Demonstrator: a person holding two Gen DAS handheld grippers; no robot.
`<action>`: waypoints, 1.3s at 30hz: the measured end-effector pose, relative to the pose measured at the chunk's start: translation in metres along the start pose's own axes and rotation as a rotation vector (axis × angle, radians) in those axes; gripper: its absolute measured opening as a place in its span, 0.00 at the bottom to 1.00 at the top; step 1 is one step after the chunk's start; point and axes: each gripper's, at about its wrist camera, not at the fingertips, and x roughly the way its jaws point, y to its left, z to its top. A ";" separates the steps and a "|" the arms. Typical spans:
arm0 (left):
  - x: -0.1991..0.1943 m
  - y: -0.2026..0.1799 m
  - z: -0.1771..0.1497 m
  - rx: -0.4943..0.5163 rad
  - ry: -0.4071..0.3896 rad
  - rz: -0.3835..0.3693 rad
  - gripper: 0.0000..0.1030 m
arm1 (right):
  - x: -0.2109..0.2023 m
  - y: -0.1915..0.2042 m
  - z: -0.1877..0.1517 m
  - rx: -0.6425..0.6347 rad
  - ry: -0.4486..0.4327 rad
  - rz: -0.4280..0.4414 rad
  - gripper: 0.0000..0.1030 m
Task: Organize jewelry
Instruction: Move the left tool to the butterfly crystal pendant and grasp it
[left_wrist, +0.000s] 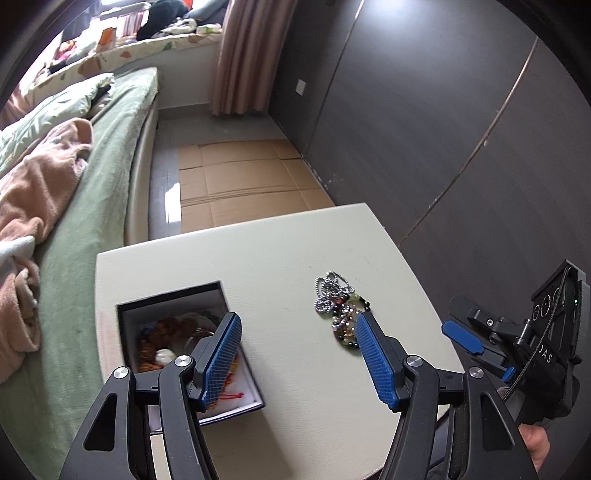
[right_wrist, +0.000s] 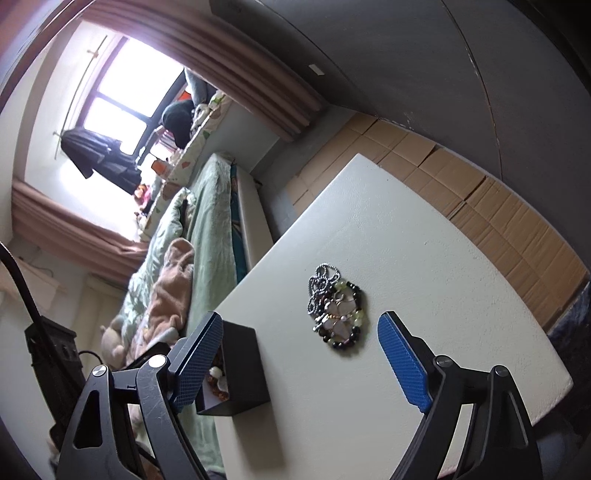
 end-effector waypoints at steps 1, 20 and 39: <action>0.004 -0.003 0.000 0.003 0.011 0.000 0.64 | 0.000 -0.004 0.001 0.001 -0.009 0.008 0.84; 0.090 -0.055 -0.002 0.000 0.181 0.040 0.55 | 0.001 -0.074 0.006 0.077 -0.039 0.084 0.84; 0.135 -0.064 -0.004 0.013 0.215 0.147 0.52 | -0.004 -0.097 0.010 0.147 -0.033 0.121 0.84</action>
